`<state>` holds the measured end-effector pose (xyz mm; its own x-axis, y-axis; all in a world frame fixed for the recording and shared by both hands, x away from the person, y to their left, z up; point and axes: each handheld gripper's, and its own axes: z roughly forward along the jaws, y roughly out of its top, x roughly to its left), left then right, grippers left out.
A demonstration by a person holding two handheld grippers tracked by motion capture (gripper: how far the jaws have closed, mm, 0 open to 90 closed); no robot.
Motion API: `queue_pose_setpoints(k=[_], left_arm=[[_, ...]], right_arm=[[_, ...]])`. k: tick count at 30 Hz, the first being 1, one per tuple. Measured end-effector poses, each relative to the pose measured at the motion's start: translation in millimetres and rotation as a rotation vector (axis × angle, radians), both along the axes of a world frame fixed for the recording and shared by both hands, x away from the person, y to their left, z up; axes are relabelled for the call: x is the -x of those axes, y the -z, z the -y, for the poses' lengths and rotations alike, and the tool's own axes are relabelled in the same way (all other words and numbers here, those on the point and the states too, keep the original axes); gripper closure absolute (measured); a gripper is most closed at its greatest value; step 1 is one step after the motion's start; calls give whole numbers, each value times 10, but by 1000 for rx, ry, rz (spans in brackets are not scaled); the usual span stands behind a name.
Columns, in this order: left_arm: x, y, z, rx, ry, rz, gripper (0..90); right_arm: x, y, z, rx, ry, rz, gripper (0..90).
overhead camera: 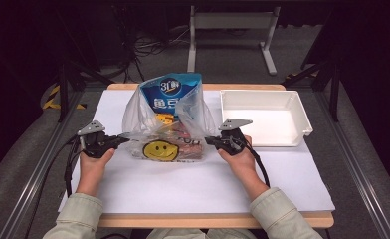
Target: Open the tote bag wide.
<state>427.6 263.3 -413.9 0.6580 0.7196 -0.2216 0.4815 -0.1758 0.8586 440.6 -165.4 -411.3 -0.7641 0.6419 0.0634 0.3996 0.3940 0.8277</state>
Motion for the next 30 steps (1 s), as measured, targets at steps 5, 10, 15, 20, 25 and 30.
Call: queue_pose_setpoints(k=[5, 10, 15, 20, 25, 30], left_arm=[[-10, 17, -6, -3, 4, -8, 897], [16, -12, -13, -2, -3, 5, 831], [99, -117, -57, -5, -2, 43, 657], [253, -330, -34, -23, 12, 113, 424], [371, -489, 19, -22, 30, 161, 305], [510, -678, 87, -4, 57, 216, 276]], right_arm=[[-10, 18, -6, 0, 1, -4, 900], [12, 1, -4, -4, 5, 9, 900], [58, -50, 11, -28, -6, 36, 874], [125, -133, 20, -50, -10, 67, 791], [230, -229, 25, -65, -12, 116, 626], [329, -323, 60, -72, -32, 159, 515]])
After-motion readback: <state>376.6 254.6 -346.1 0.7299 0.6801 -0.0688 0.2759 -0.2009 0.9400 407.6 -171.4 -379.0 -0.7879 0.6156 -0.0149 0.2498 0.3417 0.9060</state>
